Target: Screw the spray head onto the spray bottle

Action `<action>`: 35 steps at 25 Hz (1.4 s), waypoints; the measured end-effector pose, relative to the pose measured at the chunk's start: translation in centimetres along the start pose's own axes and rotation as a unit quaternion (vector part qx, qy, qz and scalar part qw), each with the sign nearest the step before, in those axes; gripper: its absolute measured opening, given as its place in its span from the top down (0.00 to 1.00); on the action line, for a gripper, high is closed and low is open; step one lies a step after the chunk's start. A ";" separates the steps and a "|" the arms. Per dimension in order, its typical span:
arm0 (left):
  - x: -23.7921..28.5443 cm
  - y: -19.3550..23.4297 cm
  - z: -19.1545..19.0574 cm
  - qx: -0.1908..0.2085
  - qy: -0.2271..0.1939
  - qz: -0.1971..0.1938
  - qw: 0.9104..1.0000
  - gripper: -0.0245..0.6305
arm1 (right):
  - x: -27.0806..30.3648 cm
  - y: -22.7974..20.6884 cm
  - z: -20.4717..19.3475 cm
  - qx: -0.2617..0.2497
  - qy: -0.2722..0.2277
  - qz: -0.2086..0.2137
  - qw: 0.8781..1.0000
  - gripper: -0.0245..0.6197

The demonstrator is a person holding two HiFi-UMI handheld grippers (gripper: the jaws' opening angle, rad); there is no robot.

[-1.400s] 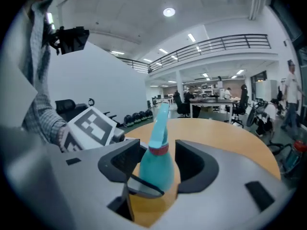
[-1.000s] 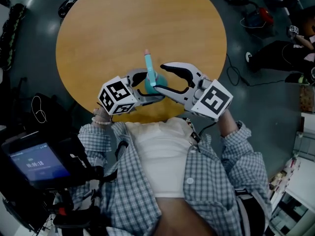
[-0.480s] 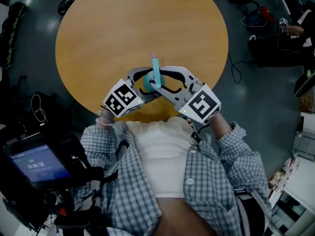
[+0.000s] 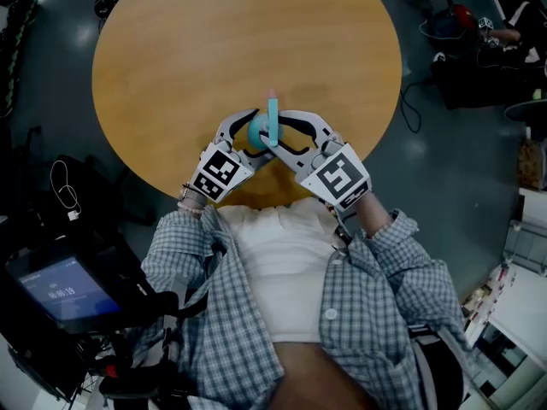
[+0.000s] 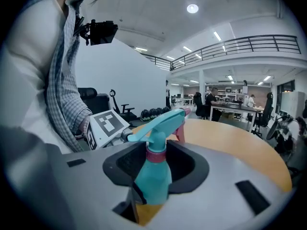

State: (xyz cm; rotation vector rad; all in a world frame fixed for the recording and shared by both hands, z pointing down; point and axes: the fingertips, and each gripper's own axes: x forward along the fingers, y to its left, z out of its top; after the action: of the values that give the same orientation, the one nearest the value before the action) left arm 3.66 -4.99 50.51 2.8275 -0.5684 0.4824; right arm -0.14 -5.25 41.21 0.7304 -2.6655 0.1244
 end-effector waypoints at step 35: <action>-5.0 1.4 -5.3 -0.012 0.027 0.072 0.997 0.46 | 0.9 0.4 -5.6 -0.023 0.056 -0.015 0.998 0.77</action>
State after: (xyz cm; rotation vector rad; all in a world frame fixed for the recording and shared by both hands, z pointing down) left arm -2.72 -3.11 53.76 2.7540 -0.7663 0.5716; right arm 0.78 -4.34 46.72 0.7271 -2.5408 0.0926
